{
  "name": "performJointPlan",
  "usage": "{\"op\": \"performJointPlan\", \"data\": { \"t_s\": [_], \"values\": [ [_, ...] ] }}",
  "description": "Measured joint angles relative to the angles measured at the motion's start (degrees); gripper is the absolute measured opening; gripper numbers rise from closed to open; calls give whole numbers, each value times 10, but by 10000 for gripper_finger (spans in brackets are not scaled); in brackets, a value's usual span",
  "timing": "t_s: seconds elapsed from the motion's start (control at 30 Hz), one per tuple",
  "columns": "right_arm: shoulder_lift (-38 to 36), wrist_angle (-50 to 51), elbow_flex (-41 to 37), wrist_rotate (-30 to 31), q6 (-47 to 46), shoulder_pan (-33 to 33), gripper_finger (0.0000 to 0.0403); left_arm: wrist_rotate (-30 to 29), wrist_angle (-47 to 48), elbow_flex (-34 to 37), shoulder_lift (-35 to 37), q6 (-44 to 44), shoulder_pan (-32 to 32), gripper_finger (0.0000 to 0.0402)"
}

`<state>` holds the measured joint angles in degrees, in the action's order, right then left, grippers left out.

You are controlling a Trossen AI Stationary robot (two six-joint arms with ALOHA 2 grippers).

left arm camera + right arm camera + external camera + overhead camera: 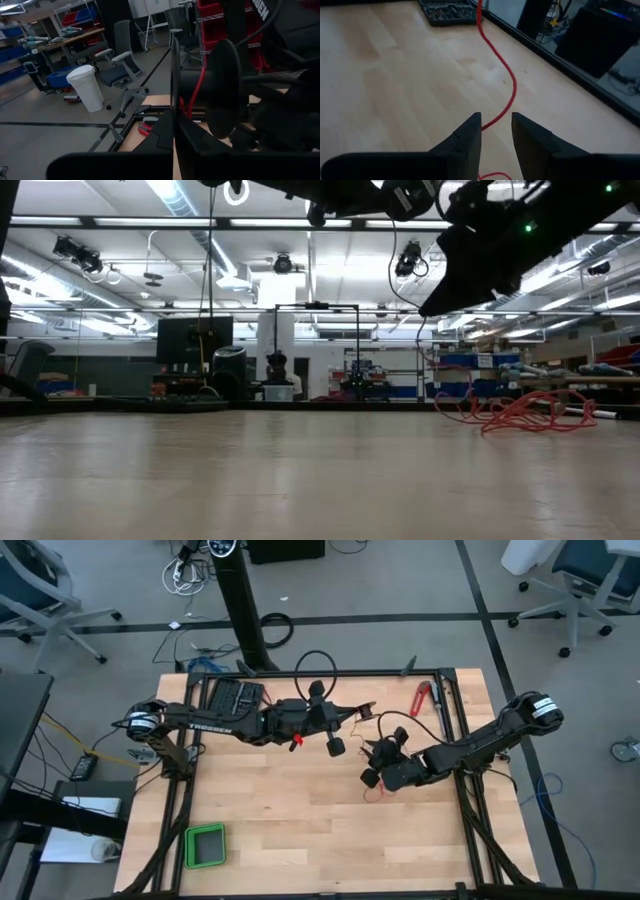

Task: Coil cords
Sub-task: Uncoil the red wire from the black spool

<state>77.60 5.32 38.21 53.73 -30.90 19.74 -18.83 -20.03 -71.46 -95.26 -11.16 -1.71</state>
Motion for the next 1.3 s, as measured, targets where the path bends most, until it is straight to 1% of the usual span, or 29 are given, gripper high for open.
{"op": "performJointPlan", "data": {
  "t_s": [0.23,0.3,0.4,0.53,0.63,0.7,0.9,1.03,1.17,1.3],
  "values": [
    [0,-141,-64,-9,10,-15,102,0,0,0,0,0,6,6],
    [0,-176,-79,-10,17,-20,95,0,-3,0,0,0,6,6],
    [0,-212,-95,-21,31,-31,75,0,-9,0,0,3,7,6],
    [0,-254,-103,-53,59,-48,45,0,-19,0,0,9,7,6],
    [0,-285,-105,-68,89,-53,12,0,-20,0,0,9,7,6],
    [0,-297,-105,-71,108,-53,6,0,-16,0,0,9,7,6],
    [0,-300,-105,-76,118,-38,2,-3,-10,0,0,-2,7,6],
    [-6,-300,-103,-117,121,-24,1,-50,11,0,0,-12,-3,6],
    [-21,-300,-84,-142,161,-14,1,-78,70,0,0,-35,-18,6],
    [-52,-291,-57,-144,229,-1,0,-97,168,0,0,-38,-33,6]
  ]
}}
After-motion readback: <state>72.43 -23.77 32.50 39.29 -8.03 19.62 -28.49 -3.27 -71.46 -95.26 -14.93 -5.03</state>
